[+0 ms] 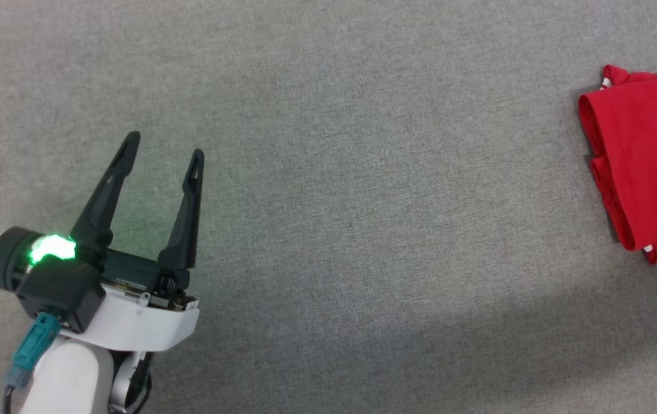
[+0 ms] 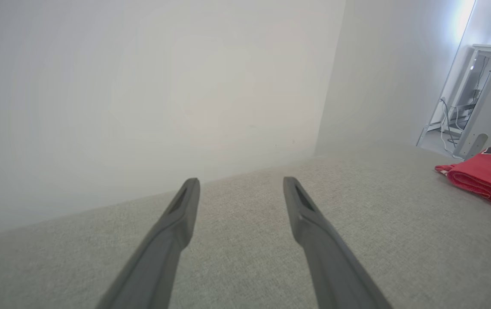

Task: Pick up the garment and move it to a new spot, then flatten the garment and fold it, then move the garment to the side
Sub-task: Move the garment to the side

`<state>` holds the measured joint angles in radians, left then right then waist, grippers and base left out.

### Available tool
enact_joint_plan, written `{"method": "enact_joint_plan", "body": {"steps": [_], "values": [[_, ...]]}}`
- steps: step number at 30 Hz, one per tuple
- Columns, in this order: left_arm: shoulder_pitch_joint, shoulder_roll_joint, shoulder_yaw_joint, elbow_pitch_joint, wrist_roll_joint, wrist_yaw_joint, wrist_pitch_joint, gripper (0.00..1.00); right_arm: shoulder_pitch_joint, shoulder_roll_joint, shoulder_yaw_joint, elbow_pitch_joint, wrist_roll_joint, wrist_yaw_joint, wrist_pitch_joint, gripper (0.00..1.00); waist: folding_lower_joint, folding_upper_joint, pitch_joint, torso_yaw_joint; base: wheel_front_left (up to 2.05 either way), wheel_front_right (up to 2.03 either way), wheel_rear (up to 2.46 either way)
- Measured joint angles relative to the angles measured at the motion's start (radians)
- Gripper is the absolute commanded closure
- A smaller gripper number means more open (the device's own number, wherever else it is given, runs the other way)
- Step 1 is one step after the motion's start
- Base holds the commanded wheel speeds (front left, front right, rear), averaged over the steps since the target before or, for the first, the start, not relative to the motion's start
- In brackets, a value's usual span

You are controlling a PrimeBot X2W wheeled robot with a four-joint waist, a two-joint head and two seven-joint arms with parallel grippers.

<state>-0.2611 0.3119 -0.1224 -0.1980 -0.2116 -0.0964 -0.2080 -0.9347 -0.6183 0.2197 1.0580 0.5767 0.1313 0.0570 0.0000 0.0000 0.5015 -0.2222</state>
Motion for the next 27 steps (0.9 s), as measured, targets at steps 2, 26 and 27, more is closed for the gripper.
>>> {"method": "enact_joint_plan", "body": {"steps": [2,26,27], "values": [[-0.001,-0.001,0.0,0.007,0.002,0.004,-0.006,0.0,-0.002,-0.001,0.01,0.014,0.012,0.0,-0.008,0.0,0.0,0.0,-0.007,0.002,0.0,0.0,0.0],[0.099,-0.061,0.067,0.234,-0.047,0.026,-0.053,0.0,0.158,0.043,0.286,-0.289,0.161,0.0,-0.126,0.0,0.0,0.0,-0.247,0.101,0.0,0.0,0.0],[0.101,-0.062,0.071,0.237,-0.048,0.025,-0.053,0.0,0.173,0.048,0.299,-0.304,0.162,0.0,-0.138,0.0,0.0,0.0,-0.258,0.108,0.0,0.0,0.0]]}}
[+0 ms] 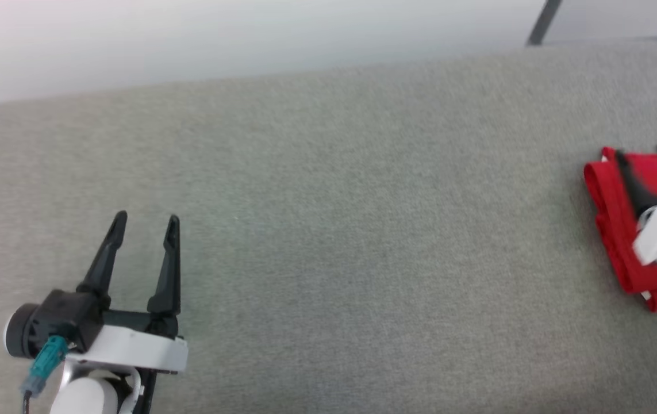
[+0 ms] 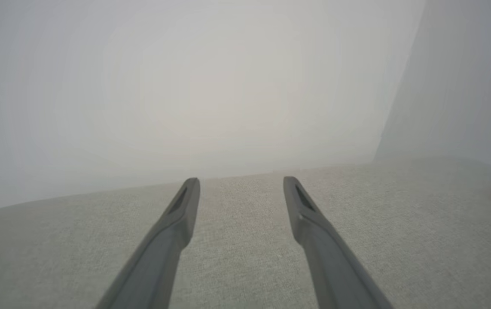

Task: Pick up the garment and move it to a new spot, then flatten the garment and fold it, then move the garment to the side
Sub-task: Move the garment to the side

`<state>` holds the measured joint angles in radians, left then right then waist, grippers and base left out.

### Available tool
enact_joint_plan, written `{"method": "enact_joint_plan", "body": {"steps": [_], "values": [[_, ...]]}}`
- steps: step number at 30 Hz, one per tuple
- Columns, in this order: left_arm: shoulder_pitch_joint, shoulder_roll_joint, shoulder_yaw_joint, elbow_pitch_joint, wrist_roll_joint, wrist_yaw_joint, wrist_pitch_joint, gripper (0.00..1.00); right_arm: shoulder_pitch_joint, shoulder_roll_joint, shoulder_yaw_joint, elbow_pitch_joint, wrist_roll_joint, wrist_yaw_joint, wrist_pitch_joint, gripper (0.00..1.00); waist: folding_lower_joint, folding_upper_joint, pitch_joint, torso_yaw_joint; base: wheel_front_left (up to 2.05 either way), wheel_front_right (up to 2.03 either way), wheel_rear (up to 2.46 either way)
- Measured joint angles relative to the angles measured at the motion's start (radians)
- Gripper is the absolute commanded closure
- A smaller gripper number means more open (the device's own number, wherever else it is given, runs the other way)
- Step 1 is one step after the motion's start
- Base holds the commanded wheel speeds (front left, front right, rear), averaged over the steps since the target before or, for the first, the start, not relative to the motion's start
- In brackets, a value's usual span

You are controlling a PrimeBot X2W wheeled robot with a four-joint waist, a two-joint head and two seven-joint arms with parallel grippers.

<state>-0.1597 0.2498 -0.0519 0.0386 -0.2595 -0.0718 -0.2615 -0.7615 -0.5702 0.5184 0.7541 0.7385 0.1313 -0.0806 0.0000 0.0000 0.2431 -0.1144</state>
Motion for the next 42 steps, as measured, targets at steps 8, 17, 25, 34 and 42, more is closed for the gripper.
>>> {"method": "enact_joint_plan", "body": {"steps": [8,17,25,34,42], "values": [[0.061,-0.02,0.031,0.034,-0.002,-0.015,-0.002,0.0,0.129,0.06,0.039,-0.114,0.017,0.0,-0.114,0.0,0.0,0.0,-0.092,0.047,0.0,0.0,0.0],[0.152,-0.045,0.06,0.064,-0.002,-0.026,-0.002,0.0,0.322,0.124,-0.082,-0.193,-0.026,0.0,-0.175,0.0,0.0,0.0,-0.175,0.083,0.0,0.0,0.0],[0.219,-0.068,0.092,0.043,0.001,-0.033,-0.002,0.0,0.485,0.168,-0.251,-0.321,-0.128,0.0,-0.179,0.0,0.0,0.0,-0.21,0.111,0.0,0.0,0.0],[0.309,-0.086,0.131,0.001,-0.001,-0.034,-0.002,0.0,0.675,0.277,-0.387,-0.509,-0.231,0.0,-0.15,0.0,-0.0001,0.0,-0.249,0.137,0.0,0.0,0.0],[0.356,-0.095,0.14,-0.052,0.005,-0.035,-0.002,0.0,0.795,0.348,-0.499,-0.667,-0.314,0.0,-0.087,0.0,0.0,0.0,-0.263,0.152,0.0,0.0,0.0]]}}
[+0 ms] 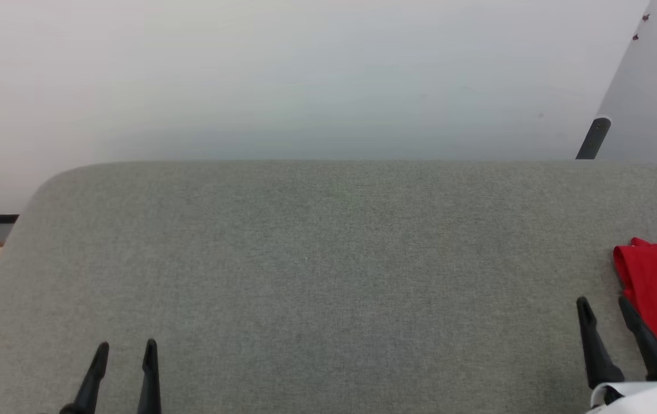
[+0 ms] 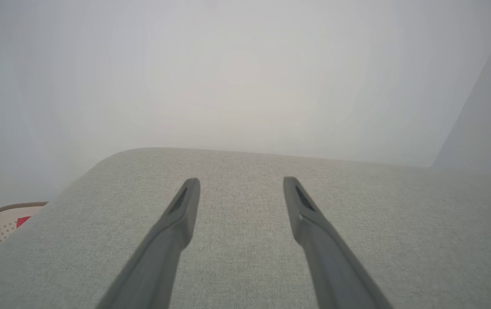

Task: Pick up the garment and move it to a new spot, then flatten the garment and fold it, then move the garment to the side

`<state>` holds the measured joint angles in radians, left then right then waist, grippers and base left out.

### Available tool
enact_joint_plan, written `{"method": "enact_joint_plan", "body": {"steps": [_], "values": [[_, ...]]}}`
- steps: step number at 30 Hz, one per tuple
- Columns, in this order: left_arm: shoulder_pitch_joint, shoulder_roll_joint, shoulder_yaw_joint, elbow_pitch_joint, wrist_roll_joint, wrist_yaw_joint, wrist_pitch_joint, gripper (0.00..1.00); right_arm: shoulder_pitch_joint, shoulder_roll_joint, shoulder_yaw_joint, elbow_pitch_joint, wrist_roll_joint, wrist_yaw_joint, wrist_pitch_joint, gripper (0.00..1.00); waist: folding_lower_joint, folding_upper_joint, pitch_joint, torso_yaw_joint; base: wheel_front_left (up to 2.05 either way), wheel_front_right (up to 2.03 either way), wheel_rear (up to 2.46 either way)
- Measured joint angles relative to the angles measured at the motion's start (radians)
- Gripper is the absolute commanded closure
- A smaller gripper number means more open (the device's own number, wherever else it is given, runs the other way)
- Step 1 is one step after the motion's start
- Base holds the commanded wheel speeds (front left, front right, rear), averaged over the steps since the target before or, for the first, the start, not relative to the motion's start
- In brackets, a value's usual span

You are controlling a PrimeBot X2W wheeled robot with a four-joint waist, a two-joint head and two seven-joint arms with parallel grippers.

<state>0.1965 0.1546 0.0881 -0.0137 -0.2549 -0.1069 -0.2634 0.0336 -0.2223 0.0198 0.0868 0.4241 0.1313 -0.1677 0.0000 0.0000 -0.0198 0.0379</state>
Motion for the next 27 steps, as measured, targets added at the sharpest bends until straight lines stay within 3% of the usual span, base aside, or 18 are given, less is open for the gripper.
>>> {"method": "enact_joint_plan", "body": {"steps": [9,27], "values": [[0.015,-0.01,-0.009,-0.02,0.003,-0.002,0.0,0.0,0.076,0.055,-0.07,-0.116,-0.039,0.0,0.063,0.0,0.0,0.0,-0.001,0.003,0.0,0.0,0.0],[0.015,-0.007,-0.024,-0.018,-0.001,-0.008,0.0,0.0,0.097,0.078,-0.09,-0.155,-0.063,0.0,0.089,0.0,0.0,0.0,0.001,-0.003,0.0,0.0,0.0]]}}
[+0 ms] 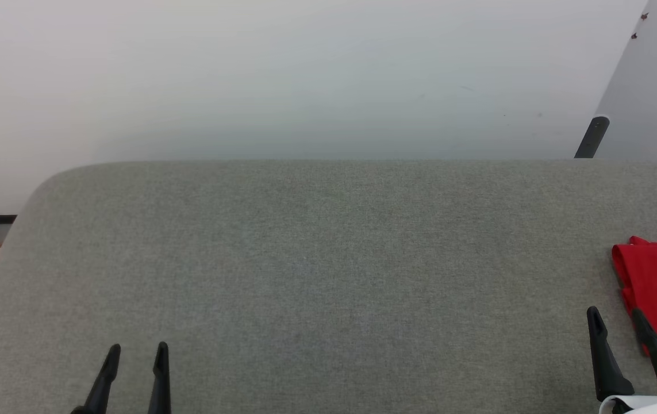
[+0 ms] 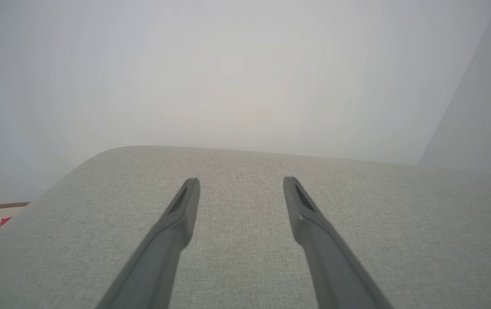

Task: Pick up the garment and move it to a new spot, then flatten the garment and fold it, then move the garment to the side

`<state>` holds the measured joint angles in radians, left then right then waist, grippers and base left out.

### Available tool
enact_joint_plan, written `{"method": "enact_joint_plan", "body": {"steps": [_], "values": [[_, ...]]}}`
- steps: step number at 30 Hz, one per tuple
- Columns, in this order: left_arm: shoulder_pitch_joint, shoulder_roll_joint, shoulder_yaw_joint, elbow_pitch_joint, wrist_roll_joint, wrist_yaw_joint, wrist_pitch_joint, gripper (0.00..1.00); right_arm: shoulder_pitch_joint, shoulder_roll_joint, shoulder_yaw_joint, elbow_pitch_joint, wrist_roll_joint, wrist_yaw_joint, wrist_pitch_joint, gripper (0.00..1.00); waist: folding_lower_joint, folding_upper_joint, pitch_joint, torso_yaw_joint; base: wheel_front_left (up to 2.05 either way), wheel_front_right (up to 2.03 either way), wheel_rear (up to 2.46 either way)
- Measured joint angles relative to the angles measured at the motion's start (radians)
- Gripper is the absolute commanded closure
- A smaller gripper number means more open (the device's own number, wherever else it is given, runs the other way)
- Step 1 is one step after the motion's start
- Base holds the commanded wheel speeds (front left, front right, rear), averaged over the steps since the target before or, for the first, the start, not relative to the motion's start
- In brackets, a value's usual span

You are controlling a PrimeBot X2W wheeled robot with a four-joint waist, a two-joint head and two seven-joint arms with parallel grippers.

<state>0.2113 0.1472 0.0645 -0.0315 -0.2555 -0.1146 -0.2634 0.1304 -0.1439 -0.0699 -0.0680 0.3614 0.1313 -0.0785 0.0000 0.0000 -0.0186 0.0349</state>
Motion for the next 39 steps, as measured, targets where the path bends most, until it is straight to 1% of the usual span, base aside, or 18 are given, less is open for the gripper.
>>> {"method": "enact_joint_plan", "body": {"steps": [9,10,16,29,39], "values": [[0.0,0.001,-0.002,-0.009,-0.005,-0.003,0.0,0.0,0.0,0.0,0.003,-0.006,-0.001,0.0,0.004,0.0,0.0,0.0,0.001,-0.002,0.0,0.0,0.0],[0.0,0.001,-0.002,-0.012,-0.007,-0.003,0.0,1.0,0.0,0.001,0.003,-0.006,-0.001,0.0,0.004,1.0,0.0,0.0,0.001,-0.003,0.0,0.0,0.0],[0.005,-0.022,-0.011,0.044,-0.012,-0.003,0.004,1.0,0.013,0.016,0.011,0.051,0.005,0.0,0.008,1.0,0.0,0.0,0.002,-0.003,0.0,0.0,0.0],[-0.034,-0.032,-0.008,0.085,-0.244,-0.003,0.063,1.0,-0.011,0.028,0.007,0.099,0.211,0.0,0.036,1.0,-0.0001,0.0,0.004,-0.006,0.0,0.0,0.0],[-0.074,-0.039,-0.002,0.113,-0.4,-0.003,0.105,1.0,-0.045,0.035,0.002,0.127,0.361,0.0,0.057,1.0,0.0,0.0,0.005,-0.009,0.0,0.0,0.0]]}}
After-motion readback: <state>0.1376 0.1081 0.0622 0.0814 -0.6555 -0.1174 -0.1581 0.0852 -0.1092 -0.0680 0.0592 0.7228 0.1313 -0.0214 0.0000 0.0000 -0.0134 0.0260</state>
